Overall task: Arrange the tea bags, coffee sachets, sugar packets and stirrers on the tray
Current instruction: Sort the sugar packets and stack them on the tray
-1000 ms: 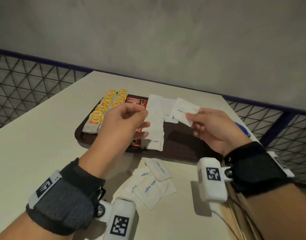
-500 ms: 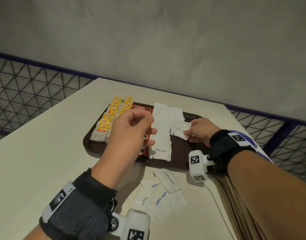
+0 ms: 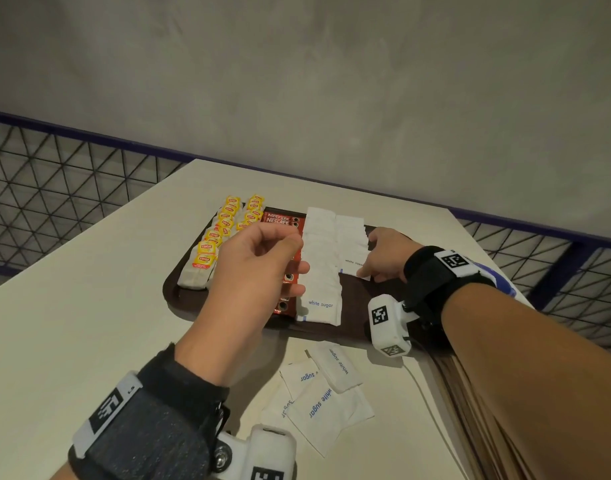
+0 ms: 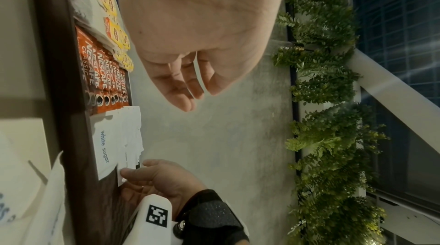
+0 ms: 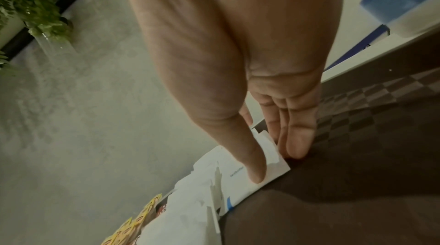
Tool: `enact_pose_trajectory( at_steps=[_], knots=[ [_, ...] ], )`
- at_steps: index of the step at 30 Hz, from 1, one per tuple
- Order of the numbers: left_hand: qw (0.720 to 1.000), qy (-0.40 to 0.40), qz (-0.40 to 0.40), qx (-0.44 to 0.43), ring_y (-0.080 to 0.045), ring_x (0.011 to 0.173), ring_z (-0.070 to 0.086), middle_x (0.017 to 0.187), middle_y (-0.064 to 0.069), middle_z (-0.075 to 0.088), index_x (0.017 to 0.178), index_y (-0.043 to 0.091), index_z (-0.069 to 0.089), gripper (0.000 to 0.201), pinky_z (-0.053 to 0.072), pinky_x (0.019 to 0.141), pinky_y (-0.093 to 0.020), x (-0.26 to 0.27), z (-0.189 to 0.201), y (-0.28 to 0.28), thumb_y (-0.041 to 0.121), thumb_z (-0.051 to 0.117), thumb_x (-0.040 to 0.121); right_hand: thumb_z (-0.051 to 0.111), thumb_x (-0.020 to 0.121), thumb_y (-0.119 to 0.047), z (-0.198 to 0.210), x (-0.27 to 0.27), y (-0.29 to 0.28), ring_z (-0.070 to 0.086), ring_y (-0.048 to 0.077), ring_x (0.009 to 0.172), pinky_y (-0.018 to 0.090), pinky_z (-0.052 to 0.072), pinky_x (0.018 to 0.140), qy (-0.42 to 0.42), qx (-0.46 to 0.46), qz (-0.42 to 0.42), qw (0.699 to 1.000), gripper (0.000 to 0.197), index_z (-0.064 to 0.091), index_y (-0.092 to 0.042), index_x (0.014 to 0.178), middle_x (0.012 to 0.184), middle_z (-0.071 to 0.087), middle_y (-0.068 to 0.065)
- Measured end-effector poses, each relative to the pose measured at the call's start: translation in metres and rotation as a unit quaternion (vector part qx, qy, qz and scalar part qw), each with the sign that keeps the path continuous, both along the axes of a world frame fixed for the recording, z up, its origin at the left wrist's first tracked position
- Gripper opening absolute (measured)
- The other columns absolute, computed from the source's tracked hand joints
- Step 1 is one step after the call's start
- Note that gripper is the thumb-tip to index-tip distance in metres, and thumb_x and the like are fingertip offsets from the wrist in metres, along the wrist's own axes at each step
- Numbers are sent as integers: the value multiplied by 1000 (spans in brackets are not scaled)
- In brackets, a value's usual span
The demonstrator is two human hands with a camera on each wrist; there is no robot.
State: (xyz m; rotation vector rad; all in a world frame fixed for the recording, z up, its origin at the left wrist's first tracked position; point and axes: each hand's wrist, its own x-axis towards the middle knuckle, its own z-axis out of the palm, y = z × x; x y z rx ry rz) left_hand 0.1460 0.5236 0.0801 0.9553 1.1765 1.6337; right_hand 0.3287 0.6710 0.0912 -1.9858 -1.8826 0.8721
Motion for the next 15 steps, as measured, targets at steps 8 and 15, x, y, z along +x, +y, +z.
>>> enact_pose_trajectory(
  at_steps=[8, 15],
  knots=[
    [1000, -12, -9, 1, -18, 76, 75, 99, -8, 76, 97, 18, 74, 6, 57, 58, -29, -1, 0, 1, 14, 69, 98, 69, 89, 7, 3, 5, 6, 65, 27, 90, 42, 59, 91, 99, -18, -38, 994, 41, 53, -4, 125, 102, 61, 14],
    [1000, -25, -12, -2, -18, 77, 74, 101, -8, 74, 98, 17, 72, 5, 55, 56, -26, -1, 4, -2, 14, 69, 98, 72, 91, -9, 39, 13, -63, 68, 23, 73, 33, 57, 64, 141, 100, 40, 984, 16, 69, -4, 106, 98, 72, 21]
  ],
)
